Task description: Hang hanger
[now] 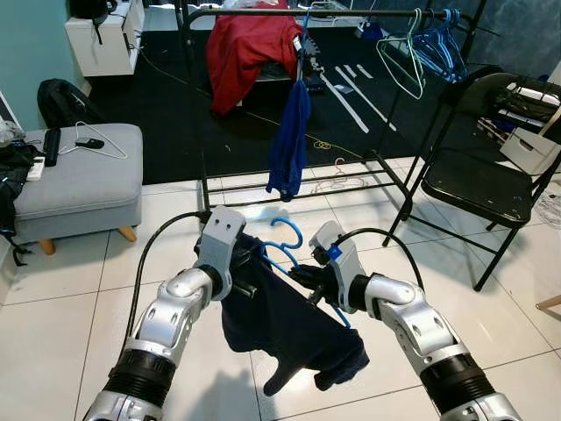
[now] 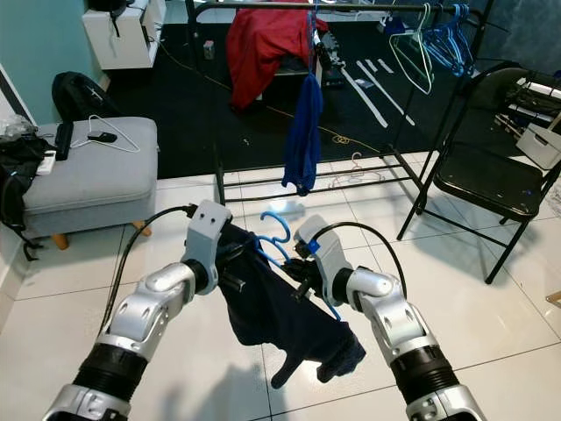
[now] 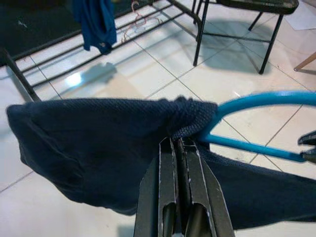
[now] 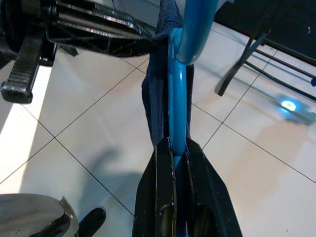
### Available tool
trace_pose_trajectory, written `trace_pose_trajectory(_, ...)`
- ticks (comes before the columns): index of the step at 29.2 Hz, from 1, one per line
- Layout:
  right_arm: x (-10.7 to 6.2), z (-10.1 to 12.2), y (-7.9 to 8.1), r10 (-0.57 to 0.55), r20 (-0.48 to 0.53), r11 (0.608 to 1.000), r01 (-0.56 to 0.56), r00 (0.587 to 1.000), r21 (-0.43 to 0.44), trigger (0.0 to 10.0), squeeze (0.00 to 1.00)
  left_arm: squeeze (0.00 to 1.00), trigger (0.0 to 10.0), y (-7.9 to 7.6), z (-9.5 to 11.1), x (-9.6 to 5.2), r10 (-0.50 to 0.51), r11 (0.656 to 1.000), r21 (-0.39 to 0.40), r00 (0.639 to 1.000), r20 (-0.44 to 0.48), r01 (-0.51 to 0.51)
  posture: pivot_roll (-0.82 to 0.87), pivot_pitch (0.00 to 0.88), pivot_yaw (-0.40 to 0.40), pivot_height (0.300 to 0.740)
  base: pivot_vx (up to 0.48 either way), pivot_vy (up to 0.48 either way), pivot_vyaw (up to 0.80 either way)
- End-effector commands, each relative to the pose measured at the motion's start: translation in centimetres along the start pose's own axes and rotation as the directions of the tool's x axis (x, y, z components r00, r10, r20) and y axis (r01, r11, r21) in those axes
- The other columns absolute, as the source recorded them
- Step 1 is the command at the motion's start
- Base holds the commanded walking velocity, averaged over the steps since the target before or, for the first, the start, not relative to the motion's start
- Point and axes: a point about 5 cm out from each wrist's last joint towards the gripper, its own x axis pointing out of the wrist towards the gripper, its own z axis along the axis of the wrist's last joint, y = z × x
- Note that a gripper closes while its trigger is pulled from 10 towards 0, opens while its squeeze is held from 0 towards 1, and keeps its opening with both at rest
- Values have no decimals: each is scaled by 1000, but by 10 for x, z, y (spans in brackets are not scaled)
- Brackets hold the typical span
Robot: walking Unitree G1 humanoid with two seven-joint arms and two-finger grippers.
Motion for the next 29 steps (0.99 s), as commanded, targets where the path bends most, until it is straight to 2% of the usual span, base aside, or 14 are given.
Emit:
trace_pose_trajectory(1, -1, 2, -2, -5, 7, 1000, 5, 1000, 1, 10000, 0, 0, 0, 5, 2, 1, 21, 1000, -14, 1000, 10, -20, -61, 78, -41, 740, 0, 0, 0)
trace_pose_trajectory(4, -1, 1, -2, -4, 2, 1000, 4, 1000, -1, 10000, 0, 0, 0, 5, 7, 2, 14, 1000, -12, 1000, 26, -14, -63, 77, -40, 740, 0, 0, 0)
trace_pose_trajectory(10, -1, -2, 0, 6, -17, 1000, -6, 1000, -1, 10000, 0, 0, 0, -1, 40, 4, -43, 999, 23, 994, 102, 41, -62, 75, -40, 740, 0, 0, 0)
trace_pose_trajectory(13, -1, -3, 0, 9, -22, 1000, -9, 1000, 0, 10000, 0, 0, 0, -2, 47, 6, -57, 998, 31, 992, 116, 54, -60, 73, -40, 740, 0, 0, 0)
trace_pose_trajectory(19, -1, -4, 1, 15, -30, 1000, -15, 999, 3, 10000, 0, 0, 0, -9, 49, 10, -101, 994, 47, 989, 105, 97, -63, 75, -38, 740, 0, 0, 0)
trace_pose_trajectory(23, -1, -6, 3, 21, -40, 1000, -21, 999, 3, 10000, 0, 0, 0, -23, 46, 17, -173, 983, 69, 982, 74, 168, -64, 75, -40, 740, 0, 0, 0)
trace_pose_trajectory(29, 0, -5, 4, 27, -41, 1000, -27, 999, 1, 10000, 0, 0, 0, -24, 40, 23, -154, 985, 88, 987, 37, 150, -65, 74, -41, 740, 0, 0, 0)
